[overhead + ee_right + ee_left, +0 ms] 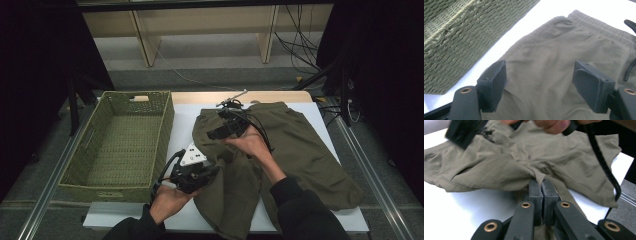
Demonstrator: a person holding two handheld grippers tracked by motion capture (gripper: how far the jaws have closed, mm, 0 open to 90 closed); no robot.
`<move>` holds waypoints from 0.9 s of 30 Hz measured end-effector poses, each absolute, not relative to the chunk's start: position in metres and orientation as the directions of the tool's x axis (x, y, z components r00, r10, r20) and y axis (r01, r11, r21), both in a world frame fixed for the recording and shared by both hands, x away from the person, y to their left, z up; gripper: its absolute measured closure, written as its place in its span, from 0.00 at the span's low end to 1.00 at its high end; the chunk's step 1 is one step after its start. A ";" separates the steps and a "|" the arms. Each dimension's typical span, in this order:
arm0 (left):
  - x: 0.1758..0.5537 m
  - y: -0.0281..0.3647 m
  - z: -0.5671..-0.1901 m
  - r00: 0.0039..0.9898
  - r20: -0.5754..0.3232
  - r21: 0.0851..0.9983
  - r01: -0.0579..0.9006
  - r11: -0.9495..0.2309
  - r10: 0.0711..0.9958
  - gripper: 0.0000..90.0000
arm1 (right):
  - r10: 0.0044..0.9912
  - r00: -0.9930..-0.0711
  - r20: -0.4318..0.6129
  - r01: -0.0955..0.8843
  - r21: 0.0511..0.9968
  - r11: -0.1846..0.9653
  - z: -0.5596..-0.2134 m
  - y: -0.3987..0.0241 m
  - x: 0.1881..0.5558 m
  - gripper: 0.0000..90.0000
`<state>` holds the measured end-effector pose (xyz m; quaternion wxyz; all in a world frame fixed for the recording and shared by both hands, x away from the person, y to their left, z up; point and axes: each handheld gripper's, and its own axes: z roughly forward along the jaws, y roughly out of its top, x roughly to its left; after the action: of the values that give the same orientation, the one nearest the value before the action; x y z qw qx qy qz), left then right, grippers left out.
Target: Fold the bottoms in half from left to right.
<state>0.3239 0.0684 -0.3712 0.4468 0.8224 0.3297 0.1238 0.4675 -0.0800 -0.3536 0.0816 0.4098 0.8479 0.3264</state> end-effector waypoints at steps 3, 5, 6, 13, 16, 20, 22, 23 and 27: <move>0.325 0.065 -0.370 0.757 -0.091 0.820 0.426 -0.382 0.647 0.97 | 0.737 -0.666 0.119 0.636 0.606 0.477 -0.353 -0.075 0.470 0.31; 0.325 0.066 -0.370 0.758 -0.092 0.820 0.426 -0.382 0.646 0.97 | 0.734 -0.671 0.109 0.635 0.595 0.492 -0.353 -0.073 0.473 0.31; 0.326 0.066 -0.371 0.758 -0.099 0.824 0.426 -0.374 0.645 0.97 | 0.734 -0.670 0.108 0.636 0.593 0.494 -0.353 -0.071 0.474 0.31; 0.328 0.065 -0.370 0.764 -0.094 0.824 0.420 -0.381 0.639 0.97 | 0.720 -0.685 0.108 0.635 0.572 0.519 -0.355 -0.061 0.478 0.31; 0.327 0.063 -0.368 0.769 -0.077 0.824 0.407 -0.393 0.635 0.97 | 0.712 -0.695 0.102 0.633 0.556 0.539 -0.355 -0.051 0.478 0.31; 0.327 0.058 -0.365 0.777 -0.073 0.828 0.397 -0.396 0.625 0.97 | 0.703 -0.705 0.092 0.630 0.537 0.561 -0.355 -0.044 0.479 0.31; 0.327 0.055 -0.364 0.784 -0.068 0.831 0.387 -0.400 0.617 0.97 | 0.702 -0.707 0.085 0.632 0.520 0.574 -0.356 -0.040 0.482 0.31; 0.326 0.054 -0.364 0.783 -0.069 0.833 0.386 -0.396 0.618 0.97 | 0.707 -0.703 0.079 0.637 0.512 0.576 -0.357 -0.038 0.483 0.31; 0.326 0.055 -0.363 0.783 -0.066 0.834 0.384 -0.397 0.619 0.97 | 0.710 -0.702 0.059 0.641 0.489 0.592 -0.358 -0.035 0.488 0.32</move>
<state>0.3263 0.0552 -0.3626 0.4577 0.8258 0.3034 0.1284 0.4878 -0.0348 -0.3581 0.0709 0.3797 0.8894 0.2444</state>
